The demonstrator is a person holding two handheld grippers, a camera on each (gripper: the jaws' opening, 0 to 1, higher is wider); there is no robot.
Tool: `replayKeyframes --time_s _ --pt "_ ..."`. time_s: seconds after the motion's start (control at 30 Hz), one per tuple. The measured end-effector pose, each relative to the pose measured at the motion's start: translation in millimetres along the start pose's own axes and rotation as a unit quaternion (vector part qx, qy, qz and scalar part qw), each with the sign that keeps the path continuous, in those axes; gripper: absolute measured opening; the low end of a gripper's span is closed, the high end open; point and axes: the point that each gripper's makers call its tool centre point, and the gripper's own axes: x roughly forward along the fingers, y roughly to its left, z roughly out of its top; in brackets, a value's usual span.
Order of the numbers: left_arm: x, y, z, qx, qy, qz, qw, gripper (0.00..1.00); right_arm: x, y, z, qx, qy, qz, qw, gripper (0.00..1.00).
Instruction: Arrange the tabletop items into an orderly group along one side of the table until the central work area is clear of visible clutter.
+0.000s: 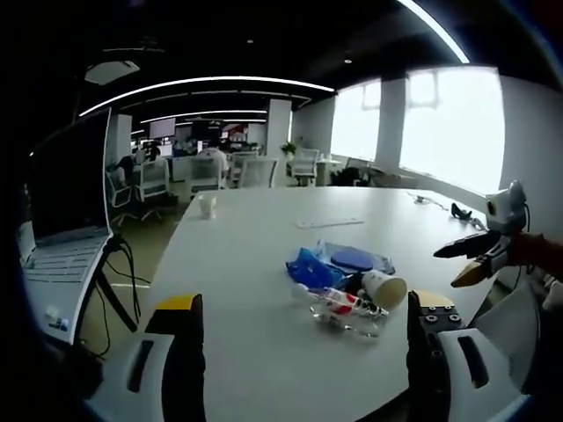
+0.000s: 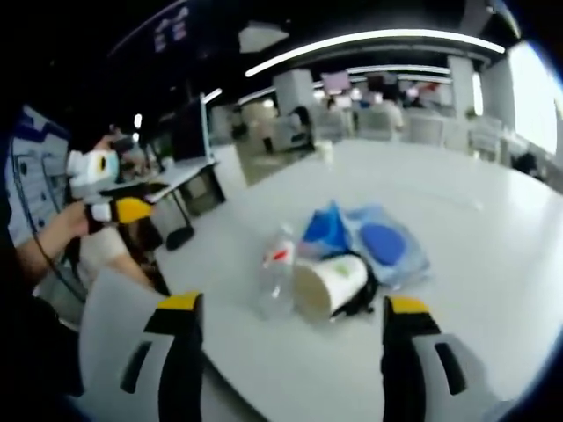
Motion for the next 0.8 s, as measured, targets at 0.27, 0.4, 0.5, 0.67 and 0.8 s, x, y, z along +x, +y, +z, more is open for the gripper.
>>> replayKeyframes --time_s 0.27,0.4,0.5,0.67,0.8 --pt "4.0 1.1 -2.3 0.011 0.003 -0.001 0.9999 0.96 23.6 8.2 1.9 -0.013 0.021 0.021 0.9995 0.79" --pt "5.5 3.6 -4.4 0.008 0.007 0.000 0.9999 0.96 35.8 10.0 0.3 -0.025 0.032 0.029 0.9988 0.78" --pt "6.2 6.5 -5.7 0.006 0.008 0.003 0.9999 0.95 44.4 10.2 4.2 -0.035 0.032 0.031 0.9984 0.73" --pt "8.7 10.9 -8.0 0.004 0.009 0.008 0.9999 0.95 58.3 8.6 11.5 -0.045 0.036 0.035 0.9977 0.72" --pt "11.8 10.6 -10.8 0.000 0.011 0.004 0.9999 0.95 67.1 9.8 14.0 -0.041 0.040 0.044 0.9974 0.72"
